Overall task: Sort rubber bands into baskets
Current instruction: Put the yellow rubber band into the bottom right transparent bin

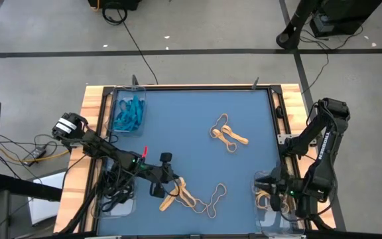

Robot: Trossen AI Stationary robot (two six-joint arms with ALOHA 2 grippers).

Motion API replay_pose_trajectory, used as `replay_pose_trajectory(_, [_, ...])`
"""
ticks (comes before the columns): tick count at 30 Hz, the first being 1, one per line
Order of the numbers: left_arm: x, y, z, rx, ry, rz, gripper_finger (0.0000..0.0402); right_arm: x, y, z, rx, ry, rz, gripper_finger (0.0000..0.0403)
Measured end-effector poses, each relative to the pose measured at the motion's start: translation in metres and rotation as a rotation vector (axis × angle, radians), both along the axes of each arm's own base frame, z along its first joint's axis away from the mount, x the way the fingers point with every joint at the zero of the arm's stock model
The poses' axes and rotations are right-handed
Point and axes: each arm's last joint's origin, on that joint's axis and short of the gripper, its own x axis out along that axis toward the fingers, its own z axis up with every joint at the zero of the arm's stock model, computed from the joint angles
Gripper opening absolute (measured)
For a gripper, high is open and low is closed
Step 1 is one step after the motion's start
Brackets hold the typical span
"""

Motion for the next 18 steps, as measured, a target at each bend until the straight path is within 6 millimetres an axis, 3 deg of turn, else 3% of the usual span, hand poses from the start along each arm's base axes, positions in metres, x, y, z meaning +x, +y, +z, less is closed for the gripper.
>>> replay_pose_trajectory(4, [0.003,-0.001,0.004,-0.02,-0.053,0.033,0.0001,0.018,-0.005,0.004,-0.103,-0.118,-0.045,0.0107])
replay_pose_trajectory(8, [0.003,-0.002,0.007,-0.004,-0.103,0.104,0.0001,0.042,-0.012,0.007,-0.154,-0.129,-0.09,0.0109])
replay_pose_trajectory(18, [0.006,-0.005,0.027,0.042,-0.265,0.111,0.0001,0.127,-0.024,0.009,-0.221,-0.158,-0.061,0.016])
